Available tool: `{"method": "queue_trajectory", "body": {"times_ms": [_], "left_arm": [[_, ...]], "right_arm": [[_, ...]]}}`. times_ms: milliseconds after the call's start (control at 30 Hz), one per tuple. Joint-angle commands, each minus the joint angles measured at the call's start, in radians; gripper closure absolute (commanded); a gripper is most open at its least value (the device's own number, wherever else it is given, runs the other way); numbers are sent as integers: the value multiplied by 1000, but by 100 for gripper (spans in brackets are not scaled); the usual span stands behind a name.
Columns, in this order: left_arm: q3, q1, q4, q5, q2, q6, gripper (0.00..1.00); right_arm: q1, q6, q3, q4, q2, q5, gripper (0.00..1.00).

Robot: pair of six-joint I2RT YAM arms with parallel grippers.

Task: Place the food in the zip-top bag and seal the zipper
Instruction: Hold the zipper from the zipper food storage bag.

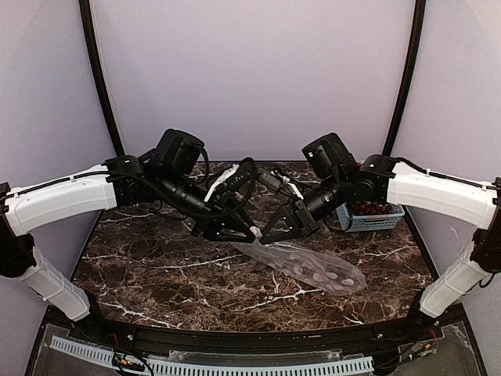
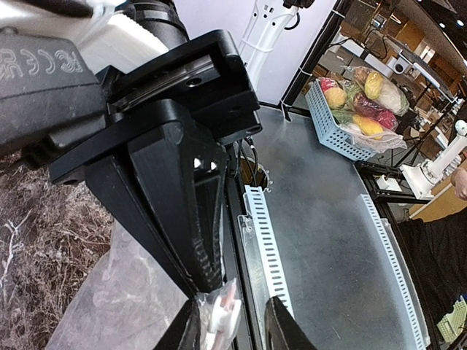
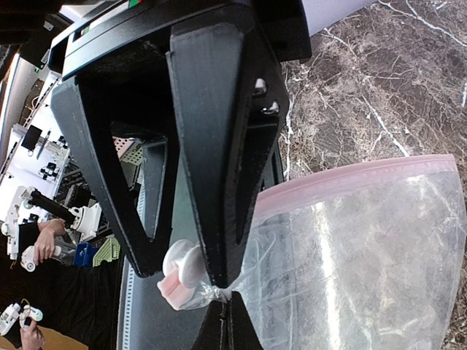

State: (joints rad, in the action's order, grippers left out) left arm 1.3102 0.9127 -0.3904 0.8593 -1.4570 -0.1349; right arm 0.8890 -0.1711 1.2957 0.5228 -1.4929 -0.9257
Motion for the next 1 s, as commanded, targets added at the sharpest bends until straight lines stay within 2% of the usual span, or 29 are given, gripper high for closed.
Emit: {"method": "queue_trajectory", "body": {"times_ms": [0, 367, 600, 967], "left_arm": [[19, 8, 13, 50, 5, -1, 73], [5, 7, 25, 1, 26, -5, 99], [-64, 6, 199, -98, 112, 63, 99], [-54, -31, 217, -166, 134, 90, 99]], "right_arm": [[-4, 15, 12, -3, -13, 1, 100], [-9, 19, 8, -4, -3, 24, 100], [-32, -5, -43, -27, 65, 99, 95], [-84, -77, -179, -84, 239, 227, 91]]}}
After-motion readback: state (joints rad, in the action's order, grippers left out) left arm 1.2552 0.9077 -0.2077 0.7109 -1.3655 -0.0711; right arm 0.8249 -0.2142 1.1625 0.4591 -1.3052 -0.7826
